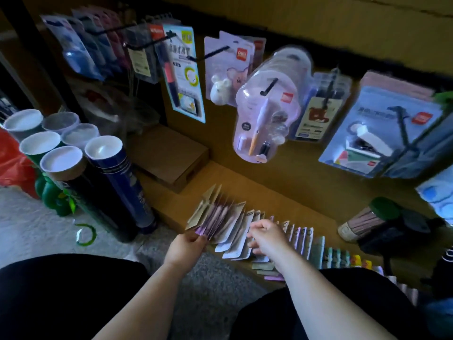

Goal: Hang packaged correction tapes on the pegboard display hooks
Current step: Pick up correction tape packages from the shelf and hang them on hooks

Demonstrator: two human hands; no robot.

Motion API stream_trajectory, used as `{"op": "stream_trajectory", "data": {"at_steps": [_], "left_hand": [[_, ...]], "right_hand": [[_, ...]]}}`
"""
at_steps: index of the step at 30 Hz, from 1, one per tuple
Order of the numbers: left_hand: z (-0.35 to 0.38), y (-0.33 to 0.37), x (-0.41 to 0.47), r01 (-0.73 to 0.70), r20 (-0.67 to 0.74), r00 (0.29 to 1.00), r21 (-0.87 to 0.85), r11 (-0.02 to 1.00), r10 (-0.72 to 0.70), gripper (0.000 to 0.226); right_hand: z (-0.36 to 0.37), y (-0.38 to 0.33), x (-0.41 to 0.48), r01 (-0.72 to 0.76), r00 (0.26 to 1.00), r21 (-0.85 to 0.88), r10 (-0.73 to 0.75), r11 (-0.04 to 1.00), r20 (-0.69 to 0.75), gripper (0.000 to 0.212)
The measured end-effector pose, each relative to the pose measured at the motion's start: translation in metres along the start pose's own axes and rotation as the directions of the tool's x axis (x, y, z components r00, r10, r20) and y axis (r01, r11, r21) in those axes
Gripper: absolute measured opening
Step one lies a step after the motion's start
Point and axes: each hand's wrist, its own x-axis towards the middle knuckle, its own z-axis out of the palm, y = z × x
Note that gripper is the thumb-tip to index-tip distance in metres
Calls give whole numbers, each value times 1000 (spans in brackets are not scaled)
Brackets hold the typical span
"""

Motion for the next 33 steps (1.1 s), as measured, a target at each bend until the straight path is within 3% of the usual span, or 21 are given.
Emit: {"op": "stream_trajectory", "data": {"at_steps": [7,11,16,22,25,33], "left_hand": [[-8,-17,57,95,-63,994,44,995,-92,17],[-6,-20,89,112,-36,993,-46,993,-114,43],[2,-24,119,-4,61,998,174,985,-7,80],[14,-28,143,-45,151,989,256,966,7,102],[17,-33,151,-31,159,987,227,973,-5,99],[7,-35,155,-21,114,994,151,988,4,64]], "right_hand": [[50,-14,70,0,1000,-55,1,999,28,27],[69,-22,105,5,1000,-89,-3,996,21,30],[80,-17,128,-39,997,-90,44,995,57,42],[88,-13,143,-55,995,-27,57,998,82,46],[88,-12,145,-94,991,15,92,995,98,47],[97,-6,158,-136,981,5,133,991,144,48]]}}
